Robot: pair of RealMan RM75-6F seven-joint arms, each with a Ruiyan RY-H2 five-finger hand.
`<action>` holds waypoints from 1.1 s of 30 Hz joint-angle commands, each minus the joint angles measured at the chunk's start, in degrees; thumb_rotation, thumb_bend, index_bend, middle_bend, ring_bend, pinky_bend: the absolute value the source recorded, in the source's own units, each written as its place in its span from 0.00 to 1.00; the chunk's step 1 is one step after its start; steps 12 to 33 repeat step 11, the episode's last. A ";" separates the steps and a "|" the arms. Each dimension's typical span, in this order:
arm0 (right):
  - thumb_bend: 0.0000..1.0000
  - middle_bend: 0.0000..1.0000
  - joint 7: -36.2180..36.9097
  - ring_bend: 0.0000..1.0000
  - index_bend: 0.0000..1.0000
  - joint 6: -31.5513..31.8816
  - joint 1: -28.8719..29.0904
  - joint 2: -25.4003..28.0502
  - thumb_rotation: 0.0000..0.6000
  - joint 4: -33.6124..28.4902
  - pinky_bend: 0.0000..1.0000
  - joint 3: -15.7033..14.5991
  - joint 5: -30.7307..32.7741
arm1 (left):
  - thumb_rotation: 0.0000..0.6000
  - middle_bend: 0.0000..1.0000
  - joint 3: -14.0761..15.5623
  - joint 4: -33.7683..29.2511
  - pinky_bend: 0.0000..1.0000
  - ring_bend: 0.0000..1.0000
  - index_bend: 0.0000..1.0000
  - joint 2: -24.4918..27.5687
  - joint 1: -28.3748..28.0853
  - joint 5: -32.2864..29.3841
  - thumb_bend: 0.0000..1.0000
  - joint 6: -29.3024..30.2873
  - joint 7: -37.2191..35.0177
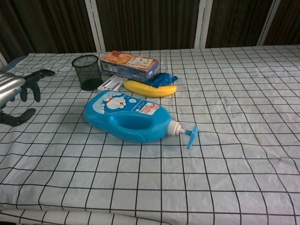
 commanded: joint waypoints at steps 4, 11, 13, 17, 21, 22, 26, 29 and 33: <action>0.31 0.00 -3.81 0.00 0.00 4.27 -4.61 -2.73 1.00 -1.03 0.03 -1.26 0.43 | 1.00 0.00 7.29 1.48 0.00 0.00 0.00 11.04 21.33 8.98 0.41 24.91 -26.95; 0.31 0.00 -6.11 0.00 0.00 4.83 -5.03 -4.40 1.00 -0.20 0.03 -1.45 -1.96 | 1.00 0.00 9.71 1.76 0.00 0.00 0.00 12.91 21.41 11.25 0.43 18.96 -27.07; 0.31 0.00 -6.11 0.00 0.00 4.83 -5.03 -4.40 1.00 -0.20 0.03 -1.45 -1.96 | 1.00 0.00 9.71 1.76 0.00 0.00 0.00 12.91 21.41 11.25 0.43 18.96 -27.07; 0.31 0.00 -6.11 0.00 0.00 4.83 -5.03 -4.40 1.00 -0.20 0.03 -1.45 -1.96 | 1.00 0.00 9.71 1.76 0.00 0.00 0.00 12.91 21.41 11.25 0.43 18.96 -27.07; 0.31 0.00 -6.11 0.00 0.00 4.83 -5.03 -4.40 1.00 -0.20 0.03 -1.45 -1.96 | 1.00 0.00 9.71 1.76 0.00 0.00 0.00 12.91 21.41 11.25 0.43 18.96 -27.07; 0.31 0.00 -6.11 0.00 0.00 4.83 -5.03 -4.40 1.00 -0.20 0.03 -1.45 -1.96 | 1.00 0.00 9.71 1.76 0.00 0.00 0.00 12.91 21.41 11.25 0.43 18.96 -27.07; 0.31 0.00 -6.11 0.00 0.00 4.83 -5.03 -4.40 1.00 -0.20 0.03 -1.45 -1.96 | 1.00 0.00 9.71 1.76 0.00 0.00 0.00 12.91 21.41 11.25 0.43 18.96 -27.07; 0.31 0.00 -6.11 0.00 0.00 4.83 -5.03 -4.40 1.00 -0.20 0.03 -1.45 -1.96 | 1.00 0.00 9.71 1.76 0.00 0.00 0.00 12.91 21.41 11.25 0.43 18.96 -27.07; 0.31 0.00 -6.11 0.00 0.00 4.83 -5.03 -4.40 1.00 -0.20 0.03 -1.45 -1.96 | 1.00 0.00 9.71 1.76 0.00 0.00 0.00 12.91 21.41 11.25 0.43 18.96 -27.07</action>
